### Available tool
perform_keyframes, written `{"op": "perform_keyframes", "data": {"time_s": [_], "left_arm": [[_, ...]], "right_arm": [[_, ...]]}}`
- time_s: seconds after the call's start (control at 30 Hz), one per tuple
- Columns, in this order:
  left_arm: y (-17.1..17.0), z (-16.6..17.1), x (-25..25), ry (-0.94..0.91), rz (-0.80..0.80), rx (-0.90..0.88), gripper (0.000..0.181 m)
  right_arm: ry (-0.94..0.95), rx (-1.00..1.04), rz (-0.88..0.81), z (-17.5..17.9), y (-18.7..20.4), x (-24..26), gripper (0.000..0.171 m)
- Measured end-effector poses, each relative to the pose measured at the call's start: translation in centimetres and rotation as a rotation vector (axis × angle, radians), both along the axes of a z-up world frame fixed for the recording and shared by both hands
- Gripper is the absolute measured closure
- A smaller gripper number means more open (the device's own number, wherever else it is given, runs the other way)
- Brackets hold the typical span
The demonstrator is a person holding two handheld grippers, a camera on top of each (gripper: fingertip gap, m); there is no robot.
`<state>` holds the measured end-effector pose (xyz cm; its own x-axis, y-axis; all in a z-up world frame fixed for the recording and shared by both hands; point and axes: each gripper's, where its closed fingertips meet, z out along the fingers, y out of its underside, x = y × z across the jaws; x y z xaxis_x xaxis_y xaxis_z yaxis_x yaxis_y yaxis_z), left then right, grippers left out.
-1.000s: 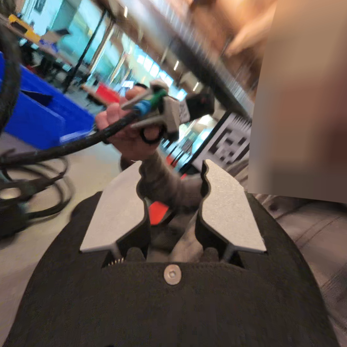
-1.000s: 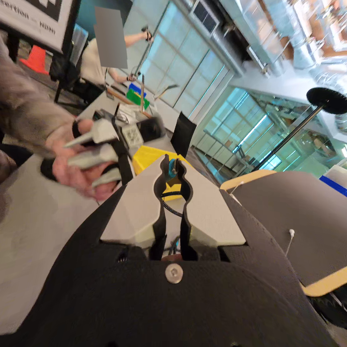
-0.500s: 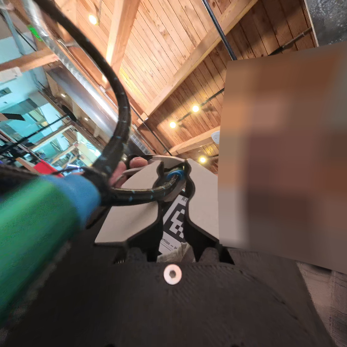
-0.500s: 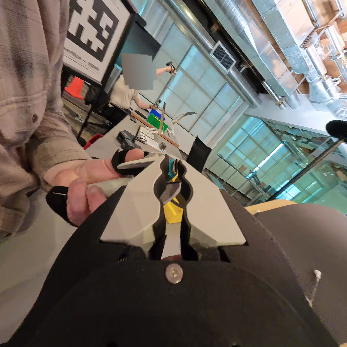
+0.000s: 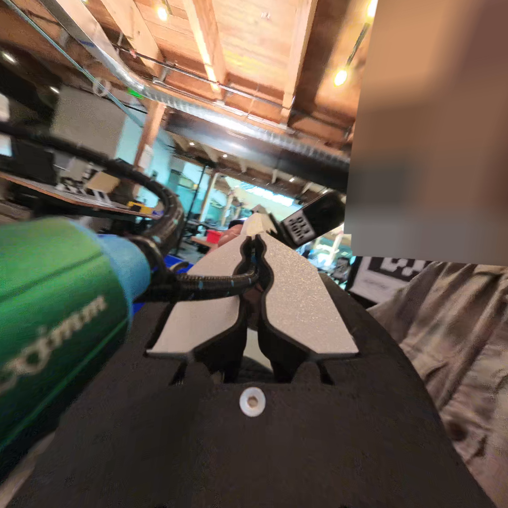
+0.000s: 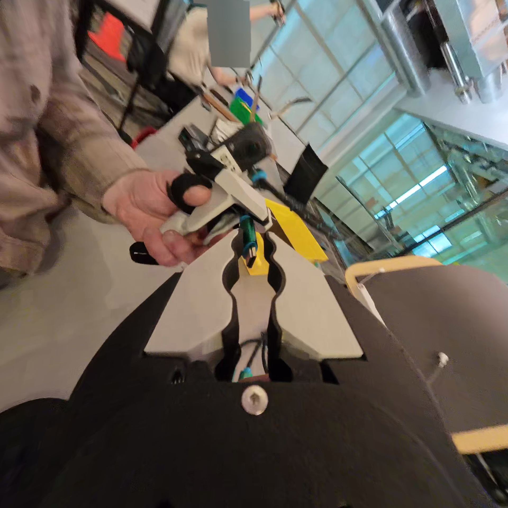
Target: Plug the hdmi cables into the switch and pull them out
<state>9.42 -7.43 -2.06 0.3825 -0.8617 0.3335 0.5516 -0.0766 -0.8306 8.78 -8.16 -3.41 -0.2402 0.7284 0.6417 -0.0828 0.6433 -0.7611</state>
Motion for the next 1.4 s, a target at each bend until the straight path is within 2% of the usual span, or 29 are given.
{"op": "perform_keyframes", "data": {"time_s": [0.03, 0.17, 0.23, 0.27, 0.4, 0.47, 0.53, 0.6, 0.63, 0.67, 0.73, 0.87, 1.0, 1.17, 1.33, 1.4], "left_arm": [[-0.1, 0.0, 0.1, 0.053, 0.029, 0.031, 0.181], [-0.3, -0.4, 0.7, 0.310, 0.183, 0.183, 0.179], [-0.3, -0.6, 1.3, 0.434, 0.248, 0.259, 0.181], [-0.5, -0.9, 1.7, 0.492, 0.257, 0.296, 0.180], [-0.3, -0.8, 1.8, 0.623, 0.344, 0.370, 0.179], [0.2, -0.7, 1.4, 0.633, 0.395, 0.345, 0.177], [0.7, -0.5, 0.9, 0.643, 0.475, 0.342, 0.162], [1.1, -1.2, 1.3, 0.674, 0.438, 0.292, 0.145], [1.2, -1.5, 1.4, 0.677, 0.424, 0.266, 0.147], [1.4, -1.6, 1.5, 0.669, 0.415, 0.245, 0.141], [1.5, -1.7, 1.7, 0.637, 0.364, 0.189, 0.148], [1.8, -1.5, 1.9, 0.523, 0.261, 0.056, 0.147], [2.3, -1.5, 1.9, 0.503, 0.286, 0.039, 0.159], [2.9, -1.6, 2.0, 0.490, 0.304, 0.037, 0.159], [4.2, -2.1, 1.4, 0.539, 0.388, 0.073, 0.159], [4.8, -2.0, 0.6, 0.538, 0.434, 0.083, 0.160]], "right_arm": [[-0.009, 0.015, -0.046, -0.1, 0.3, -0.1, 0.155], [-0.108, 0.156, -0.243, -1.4, 1.5, 0.1, 0.148], [-0.158, 0.193, -0.276, -2.4, 1.4, -0.3, 0.150], [-0.161, 0.220, -0.294, -2.6, 1.5, -0.4, 0.163], [-0.109, 0.329, -0.354, -2.1, 1.9, -0.5, 0.163], [-0.064, 0.400, -0.402, -1.7, 2.4, -0.6, 0.163], [-0.012, 0.476, -0.450, -1.2, 2.8, -0.6, 0.164], [0.054, 0.578, -0.514, -0.5, 3.2, -0.4, 0.164], [0.079, 0.610, -0.526, -0.2, 3.2, -0.4, 0.164], [0.087, 0.649, -0.533, -0.2, 3.2, -0.4, 0.164], [0.103, 0.731, -0.552, 0.0, 3.4, -0.2, 0.163], [0.124, 0.827, -0.575, 0.2, 4.1, 0.0, 0.164], [0.130, 0.889, -0.582, 0.2, 4.3, 0.1, 0.164], [0.141, 0.885, -0.588, 0.1, 4.8, 0.1, 0.164], [0.107, 0.850, -0.594, -0.4, 6.0, -0.5, 0.163], [0.103, 0.813, -0.601, -0.4, 6.7, -0.4, 0.145]]}}
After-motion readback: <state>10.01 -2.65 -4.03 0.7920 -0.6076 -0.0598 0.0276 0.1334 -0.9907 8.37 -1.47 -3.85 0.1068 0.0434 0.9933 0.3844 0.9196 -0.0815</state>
